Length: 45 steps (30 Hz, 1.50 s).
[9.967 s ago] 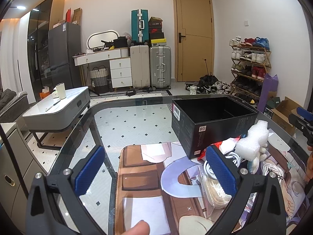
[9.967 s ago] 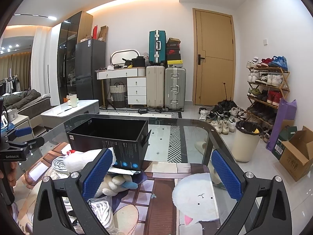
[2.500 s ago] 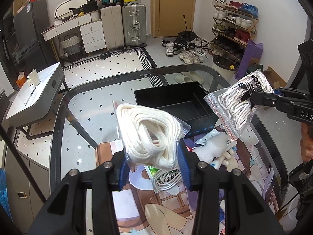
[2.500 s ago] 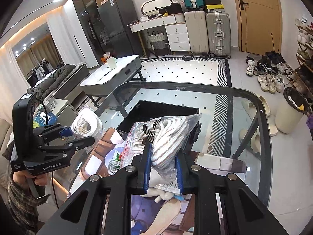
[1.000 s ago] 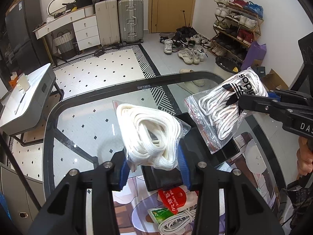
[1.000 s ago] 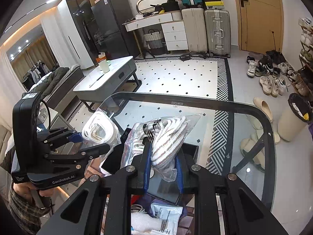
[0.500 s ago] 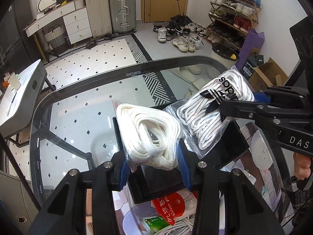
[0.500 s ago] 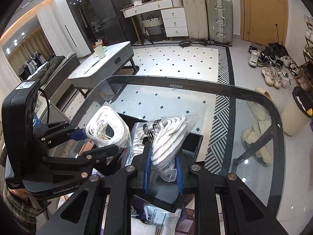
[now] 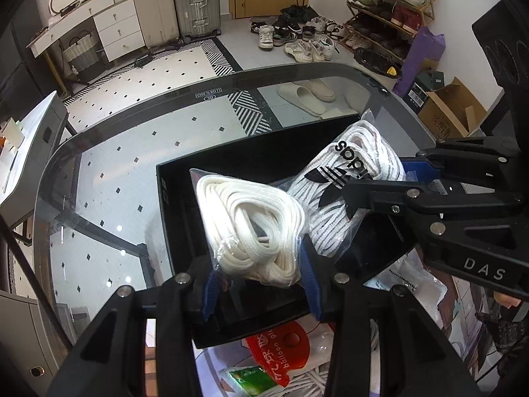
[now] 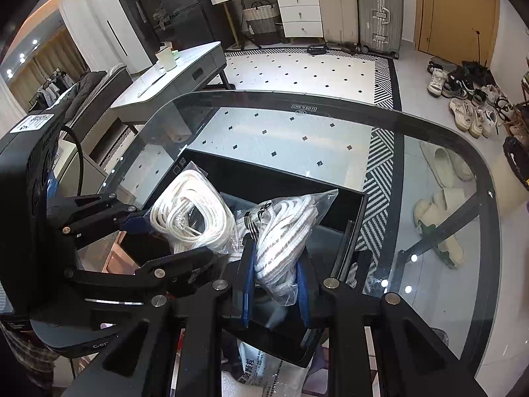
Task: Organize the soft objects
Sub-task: 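Lower both bags into the black box and open both tools, then move the right tool to the bubble wrap and grasp it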
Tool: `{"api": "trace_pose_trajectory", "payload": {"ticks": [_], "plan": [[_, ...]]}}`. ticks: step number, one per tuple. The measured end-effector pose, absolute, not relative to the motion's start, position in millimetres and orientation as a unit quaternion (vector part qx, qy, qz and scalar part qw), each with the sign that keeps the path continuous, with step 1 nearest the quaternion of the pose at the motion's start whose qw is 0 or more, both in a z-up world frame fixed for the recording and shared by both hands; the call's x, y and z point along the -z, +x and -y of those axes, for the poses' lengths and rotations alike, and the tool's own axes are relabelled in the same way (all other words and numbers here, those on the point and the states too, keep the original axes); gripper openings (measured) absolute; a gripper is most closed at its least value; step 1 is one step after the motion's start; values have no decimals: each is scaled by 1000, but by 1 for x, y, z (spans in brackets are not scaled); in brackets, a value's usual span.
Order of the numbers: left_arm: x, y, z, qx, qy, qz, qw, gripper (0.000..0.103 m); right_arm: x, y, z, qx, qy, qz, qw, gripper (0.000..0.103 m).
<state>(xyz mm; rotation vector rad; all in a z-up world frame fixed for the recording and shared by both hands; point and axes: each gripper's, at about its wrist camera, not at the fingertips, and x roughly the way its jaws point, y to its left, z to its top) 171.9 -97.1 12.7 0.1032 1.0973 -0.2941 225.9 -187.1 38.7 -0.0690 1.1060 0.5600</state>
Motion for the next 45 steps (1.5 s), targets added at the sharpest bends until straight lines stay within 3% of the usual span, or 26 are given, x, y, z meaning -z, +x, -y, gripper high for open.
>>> {"api": "trace_pose_trajectory", "payload": {"ticks": [20, 23, 28, 32, 34, 36, 38, 40, 45], "plan": [[-12, 158, 97, 139, 43, -535, 832, 42, -24, 208, 194, -270, -35, -527, 805, 23], [-15, 158, 96, 137, 45, -531, 835, 47, -30, 206, 197, -267, -32, -521, 810, 29], [-23, 155, 92, 138, 39, -524, 840, 59, -44, 201, 203, -260, -36, -504, 823, 48], [-30, 150, 92, 143, 36, -518, 843, 70, -56, 195, 208, -254, -37, -496, 829, 52], [-34, 146, 92, 147, 36, -511, 847, 78, -61, 191, 212, -251, -37, -492, 833, 66], [-38, 142, 89, 148, 34, -506, 849, 79, -65, 187, 217, -251, -36, -489, 835, 75], [-41, 137, 87, 148, 33, -504, 850, 84, -69, 181, 222, -252, -34, -487, 835, 77], [-43, 131, 84, 148, 32, -499, 853, 93, -72, 174, 225, -253, -31, -486, 836, 86], [-45, 119, 78, 147, 27, -498, 854, 97, -71, 158, 238, -254, -27, -490, 833, 92]]}}
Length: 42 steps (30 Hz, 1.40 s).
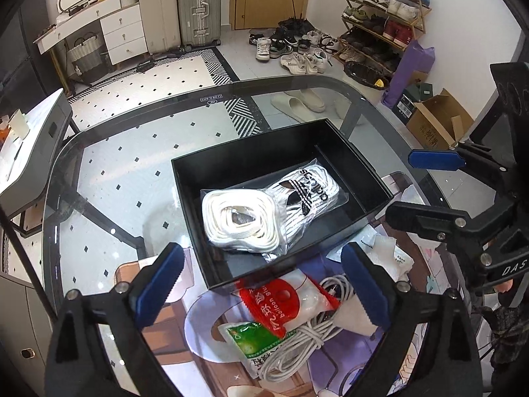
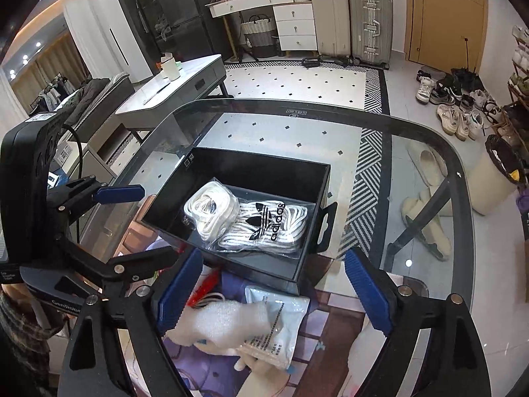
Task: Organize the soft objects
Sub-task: 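Move the right tool to the bubble wrap and grasp it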
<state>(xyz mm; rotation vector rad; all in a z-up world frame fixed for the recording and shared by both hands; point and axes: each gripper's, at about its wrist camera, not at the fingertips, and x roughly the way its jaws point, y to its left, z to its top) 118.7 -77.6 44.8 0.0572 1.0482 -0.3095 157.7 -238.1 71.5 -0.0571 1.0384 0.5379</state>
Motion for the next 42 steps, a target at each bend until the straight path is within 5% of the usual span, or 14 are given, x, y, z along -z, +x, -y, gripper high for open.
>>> {"api": "trace_pose_trajectory", "payload": {"ticks": [25, 42], "plan": [[-24, 85, 62, 136, 4, -514, 847, 103, -44, 122, 240, -275, 36, -547, 790, 94], [-7, 95, 68, 130, -20, -517, 846, 103, -39, 123, 230, -280, 116, -589, 749, 85]]}}
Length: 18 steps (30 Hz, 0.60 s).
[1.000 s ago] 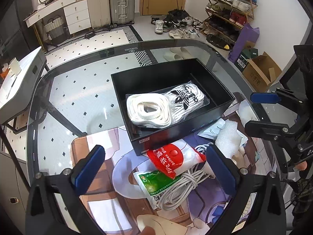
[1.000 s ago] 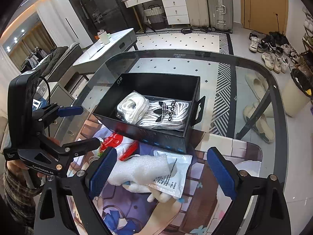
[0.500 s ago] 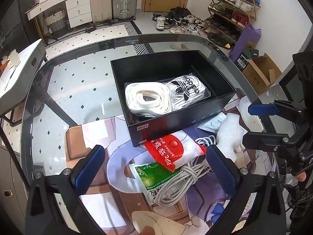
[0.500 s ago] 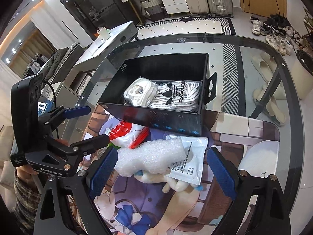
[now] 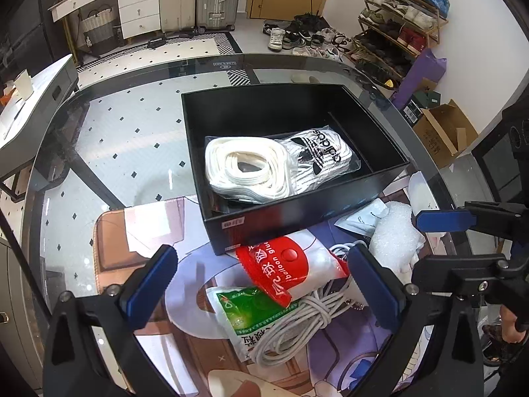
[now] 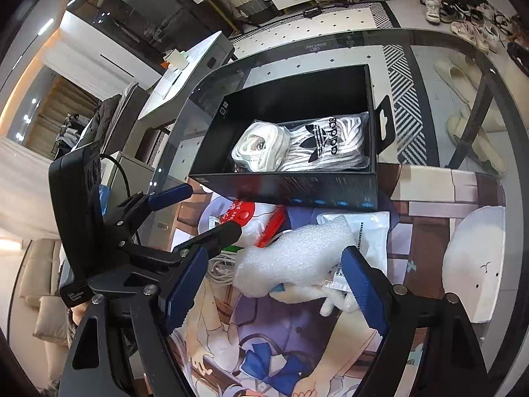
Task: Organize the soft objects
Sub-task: 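Move the right tool to the bubble wrap and grasp it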
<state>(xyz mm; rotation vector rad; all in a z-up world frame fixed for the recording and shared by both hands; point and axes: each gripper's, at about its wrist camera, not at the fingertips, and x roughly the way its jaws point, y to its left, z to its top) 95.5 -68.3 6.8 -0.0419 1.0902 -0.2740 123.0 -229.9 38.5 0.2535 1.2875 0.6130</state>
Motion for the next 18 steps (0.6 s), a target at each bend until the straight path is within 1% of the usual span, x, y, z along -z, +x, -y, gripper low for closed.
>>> {"api": "trace_pose_trajectory", "payload": {"ticks": [6, 9, 11, 15, 18], "plan": [[-1, 98, 72, 132, -16, -515, 847, 103, -21, 127, 246, -250, 163, -604, 739, 84], [3, 100, 73, 133, -19, -515, 846, 103, -17, 129, 246, -245, 176, -609, 734, 80], [6, 101, 74, 135, -22, -515, 846, 103, -13, 132, 243, -244, 184, -613, 728, 77], [10, 102, 78, 136, -16, -517, 845, 103, -8, 134, 237, -241, 189, -617, 725, 67], [12, 102, 79, 139, -16, -519, 844, 103, -3, 135, 235, -242, 190, -621, 721, 62]]}}
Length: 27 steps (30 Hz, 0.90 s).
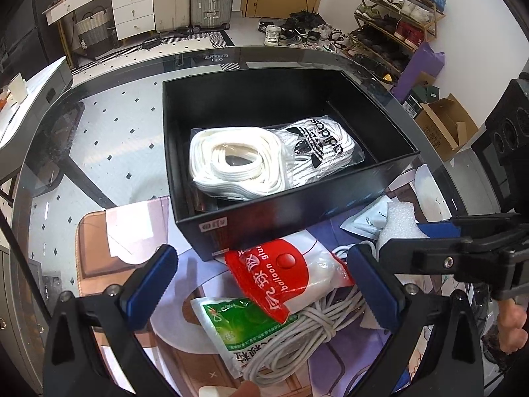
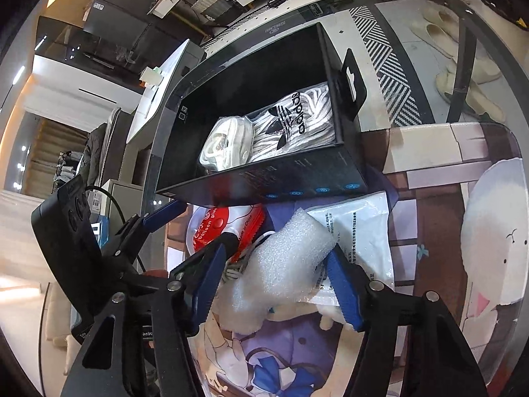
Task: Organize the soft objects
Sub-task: 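Move the right tool to the bubble wrap and grasp it, then grasp the red balloon glue bag with the left tool while the right tool lifts the bubble wrap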
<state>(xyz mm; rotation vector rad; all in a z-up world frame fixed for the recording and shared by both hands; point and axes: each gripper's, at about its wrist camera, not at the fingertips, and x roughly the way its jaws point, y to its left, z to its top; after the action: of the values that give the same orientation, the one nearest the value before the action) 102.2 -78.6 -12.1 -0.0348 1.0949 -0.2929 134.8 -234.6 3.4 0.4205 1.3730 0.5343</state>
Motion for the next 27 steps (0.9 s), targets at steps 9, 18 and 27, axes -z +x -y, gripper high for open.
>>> {"api": "trace_pose_trajectory", "payload": {"ticks": [9, 18, 27], "plan": [[14, 100, 80, 134, -7, -520, 843, 101, 5, 132, 233, -243, 175, -624, 722, 34], [12, 102, 85, 116, 2, -529, 841, 95, -16, 134, 251, -239, 159, -597, 749, 33], [16, 107, 90, 90, 4, -543, 835, 68, -23, 142, 271, -233, 149, -584, 763, 25]]}}
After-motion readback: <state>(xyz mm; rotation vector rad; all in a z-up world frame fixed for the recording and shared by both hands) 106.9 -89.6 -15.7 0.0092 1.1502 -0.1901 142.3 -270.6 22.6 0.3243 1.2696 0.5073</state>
